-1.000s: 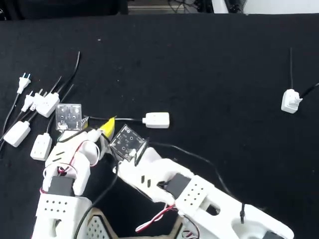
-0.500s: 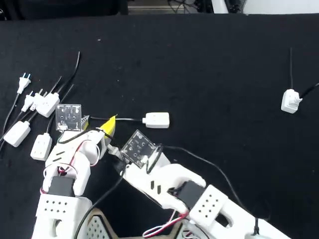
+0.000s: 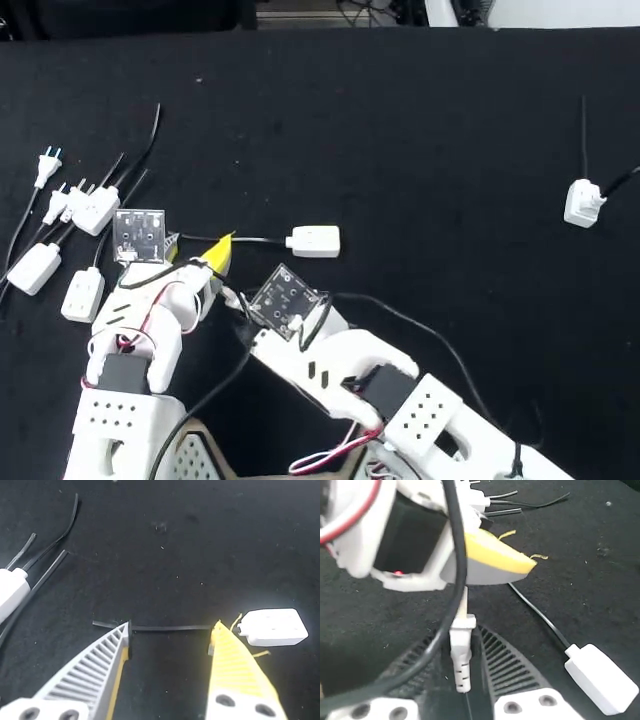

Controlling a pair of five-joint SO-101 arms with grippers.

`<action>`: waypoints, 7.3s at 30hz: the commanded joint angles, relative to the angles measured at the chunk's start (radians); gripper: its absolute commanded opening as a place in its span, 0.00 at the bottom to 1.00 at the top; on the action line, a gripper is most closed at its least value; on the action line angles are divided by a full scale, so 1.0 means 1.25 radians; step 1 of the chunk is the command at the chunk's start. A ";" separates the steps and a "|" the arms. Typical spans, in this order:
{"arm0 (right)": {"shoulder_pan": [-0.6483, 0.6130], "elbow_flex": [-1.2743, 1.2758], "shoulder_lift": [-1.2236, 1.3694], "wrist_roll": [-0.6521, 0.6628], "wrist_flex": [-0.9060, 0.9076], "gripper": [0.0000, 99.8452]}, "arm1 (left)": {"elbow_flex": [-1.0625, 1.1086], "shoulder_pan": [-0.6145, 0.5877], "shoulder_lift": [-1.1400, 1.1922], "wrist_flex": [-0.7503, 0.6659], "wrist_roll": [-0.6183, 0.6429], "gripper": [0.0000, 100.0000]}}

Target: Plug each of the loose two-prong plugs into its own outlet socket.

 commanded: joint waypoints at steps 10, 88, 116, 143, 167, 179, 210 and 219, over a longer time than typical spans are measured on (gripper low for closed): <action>0.018 -0.134 0.229 0.006 0.004 0.01 | -0.047 0.012 -0.007 -0.015 -0.002 0.26; 0.264 -0.358 0.364 -0.066 0.233 0.01 | -0.192 -0.099 0.194 0.022 0.048 0.26; 0.350 -0.525 0.688 -0.066 0.269 0.01 | -0.623 -0.040 1.142 -0.139 0.087 0.26; 0.416 -0.585 0.688 -0.060 0.363 0.01 | -0.756 -0.037 1.146 0.339 -0.021 0.26; 0.480 -1.224 1.030 0.106 0.865 0.01 | -0.573 -0.039 0.868 0.225 -0.054 0.26; 0.480 -1.566 1.310 0.172 1.049 0.01 | -0.398 -0.034 0.767 0.174 -0.155 0.26; 0.443 -1.729 1.488 0.168 1.104 0.01 | -0.296 0.018 0.760 0.047 -0.065 0.26; 0.443 -1.590 1.276 0.167 1.105 0.01 | -0.299 0.017 0.760 0.047 -0.065 0.26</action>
